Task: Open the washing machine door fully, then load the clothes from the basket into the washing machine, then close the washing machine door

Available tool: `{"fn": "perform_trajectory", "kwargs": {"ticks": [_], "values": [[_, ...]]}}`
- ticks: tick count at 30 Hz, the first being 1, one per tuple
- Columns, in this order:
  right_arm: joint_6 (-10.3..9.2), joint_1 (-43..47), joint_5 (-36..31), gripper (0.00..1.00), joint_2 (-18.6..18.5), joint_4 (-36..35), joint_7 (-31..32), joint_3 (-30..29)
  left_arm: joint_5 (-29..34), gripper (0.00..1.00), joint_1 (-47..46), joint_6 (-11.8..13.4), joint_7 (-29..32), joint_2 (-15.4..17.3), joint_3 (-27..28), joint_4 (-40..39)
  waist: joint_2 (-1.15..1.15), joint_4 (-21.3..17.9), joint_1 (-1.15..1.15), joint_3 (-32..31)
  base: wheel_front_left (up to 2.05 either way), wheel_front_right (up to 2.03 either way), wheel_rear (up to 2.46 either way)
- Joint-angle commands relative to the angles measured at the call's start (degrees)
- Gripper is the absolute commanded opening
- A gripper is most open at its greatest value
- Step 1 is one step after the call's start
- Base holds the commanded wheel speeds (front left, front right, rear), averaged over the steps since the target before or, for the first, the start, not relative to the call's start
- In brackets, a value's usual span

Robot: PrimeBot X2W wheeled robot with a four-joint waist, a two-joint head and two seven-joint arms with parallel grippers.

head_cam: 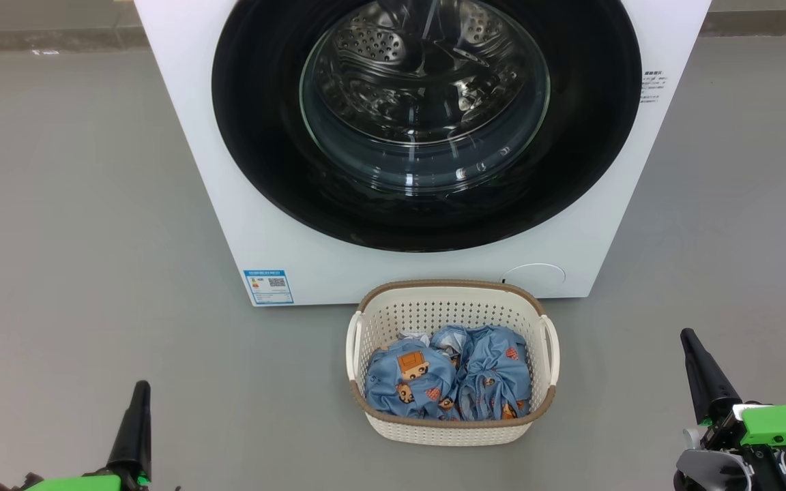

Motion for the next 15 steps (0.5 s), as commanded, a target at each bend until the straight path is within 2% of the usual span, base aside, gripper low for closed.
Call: {"fn": "perform_trajectory", "kwargs": {"ticks": [1,13,14,15], "values": [[0.02,-2.5,-0.6,0.0,-0.5,-1.4,0.3,1.0,-0.4,0.0,-2.4,-0.4,0.4,0.7,1.8,-0.9,0.0,0.0,0.0,0.0,0.0,0.0,0.0],[0.02,-2.5,-0.6,0.0,-0.5,-1.4,0.3,1.0,-0.4,0.0,-2.4,-0.4,0.4,0.7,1.8,-0.9,0.0,0.0,0.0,0.0,0.0,0.0,0.0],[0.0,0.0,0.0,1.0,0.0,0.0,0.0,0.0,0.0,1.0,0.0,0.0,0.0,0.0,0.0,0.0,0.0,0.0,0.0,0.0,0.0,0.0,0.0],[0.01,0.1,0.0,1.0,0.1,0.3,0.0,0.0,0.0,1.0,0.1,0.0,0.0,-0.1,-0.1,0.2,0.0,0.0,0.0,0.0,0.0,0.0,0.0]]}}
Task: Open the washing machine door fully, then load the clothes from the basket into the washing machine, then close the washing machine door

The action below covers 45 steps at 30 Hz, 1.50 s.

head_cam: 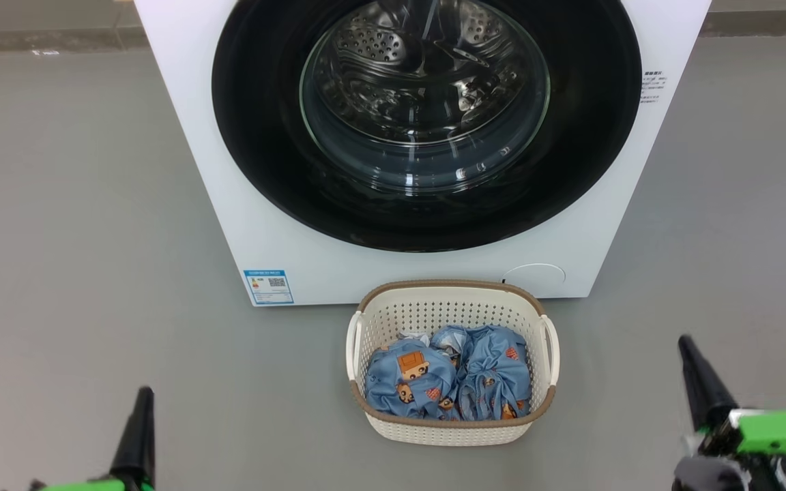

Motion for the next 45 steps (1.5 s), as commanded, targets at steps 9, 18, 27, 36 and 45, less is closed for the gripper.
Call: {"fn": "perform_trajectory", "kwargs": {"ticks": [9,18,27,36,45], "values": [[0.0,0.2,-0.1,1.0,0.5,0.9,-0.9,0.8,0.4,1.0,0.4,0.1,-0.9,-0.3,-0.4,0.5,0.0,0.0,0.13,-0.1,0.0,0.0,0.0],[0.0,-0.7,-0.1,1.0,0.4,0.1,-2.2,1.7,1.2,1.0,-0.2,0.0,-2.2,-0.1,-0.8,-0.5,0.0,0.0,0.0,0.2,0.0,0.0,0.0],[0.0,-1.6,-1.3,1.0,-0.2,-1.1,-3.6,3.4,2.5,1.0,-1.0,0.0,-3.8,0.5,-1.5,-1.5,0.0,0.0,0.0,0.3,0.0,0.0,0.0],[0.0,-2.5,-2.7,1.0,-1.0,-1.8,-5.4,5.0,4.5,1.0,-1.6,0.0,-5.4,1.3,-2.8,-2.4,0.0,0.0,0.0,0.2,0.0,0.0,0.0],[0.0,-3.6,-6.9,1.0,-2.2,-2.1,-7.1,6.7,7.6,1.0,-2.2,-0.1,-7.0,2.4,-4.3,-2.9,0.0,0.0,0.0,0.2,0.0,0.0,0.0]]}}
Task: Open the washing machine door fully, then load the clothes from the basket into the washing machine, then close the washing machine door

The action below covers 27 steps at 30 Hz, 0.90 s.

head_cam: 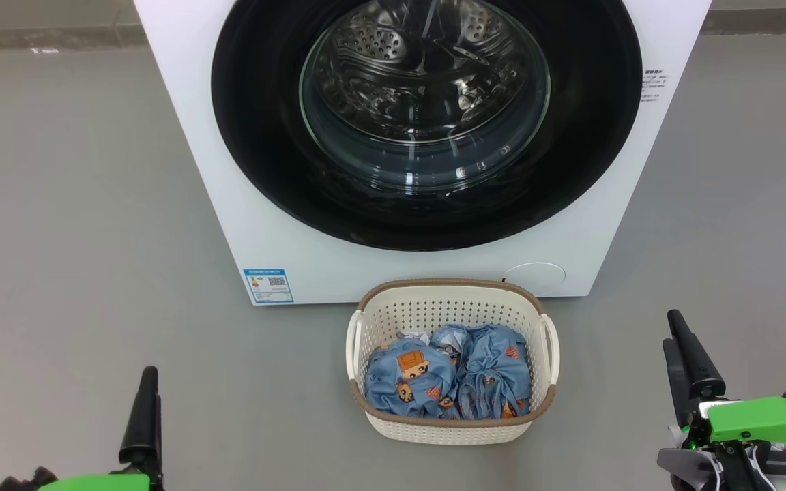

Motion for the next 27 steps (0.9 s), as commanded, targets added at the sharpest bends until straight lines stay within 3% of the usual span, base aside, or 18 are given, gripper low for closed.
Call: {"fn": "perform_trajectory", "kwargs": {"ticks": [1,16,27], "values": [[0.02,-3.0,-2.1,1.0,-1.0,-1.9,-0.7,0.8,1.8,1.0,-2.6,-0.2,-0.7,1.5,0.2,-2.1,0.0,0.0,0.0,0.0,0.0,0.0,0.0],[0.02,-4.1,-16.0,1.0,-2.3,-2.1,-3.3,2.4,17.3,1.0,-3.6,0.0,-3.3,2.2,-0.5,-0.2,0.0,-0.1,0.0,-0.1,0.0,0.0,0.0],[0.02,-4.9,-29.7,1.0,-3.3,-1.4,-5.1,3.9,30.3,1.0,-4.0,1.9,-5.1,3.1,-1.5,0.4,0.0,0.0,0.0,-0.1,0.0,0.0,0.0]]}}
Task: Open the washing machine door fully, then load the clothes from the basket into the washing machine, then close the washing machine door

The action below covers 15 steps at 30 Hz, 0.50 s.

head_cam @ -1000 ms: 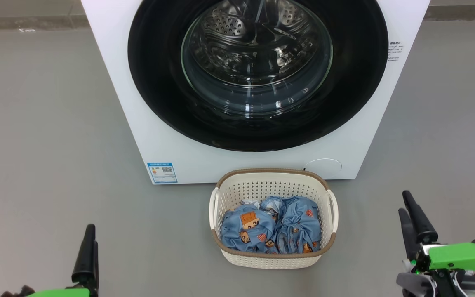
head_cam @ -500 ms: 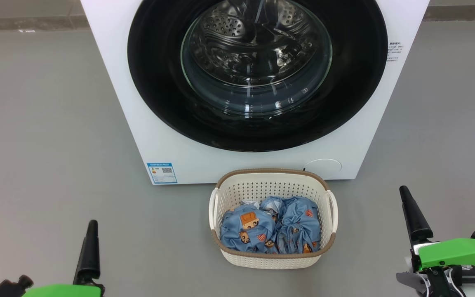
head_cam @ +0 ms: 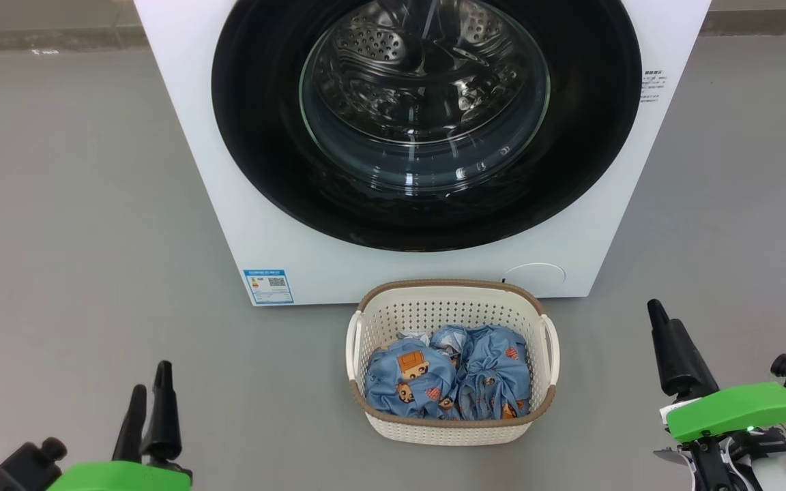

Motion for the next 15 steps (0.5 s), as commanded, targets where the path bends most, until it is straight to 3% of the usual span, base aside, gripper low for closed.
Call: {"fn": "perform_trajectory", "kwargs": {"ticks": [1,15], "values": [[0.01,-3.4,-2.6,1.0,-1.2,-1.3,-0.9,0.7,2.3,1.0,-2.7,0.3,-0.8,1.3,0.6,-0.8,0.0,0.0,0.0,0.0,0.0,0.0,0.0],[0.01,-4.8,-17.5,1.0,-0.6,-0.5,-3.3,-0.6,12.0,1.0,-3.5,0.4,-3.2,1.3,0.4,0.1,0.0,-0.1,0.0,0.3,0.0,0.0,0.0]]}}
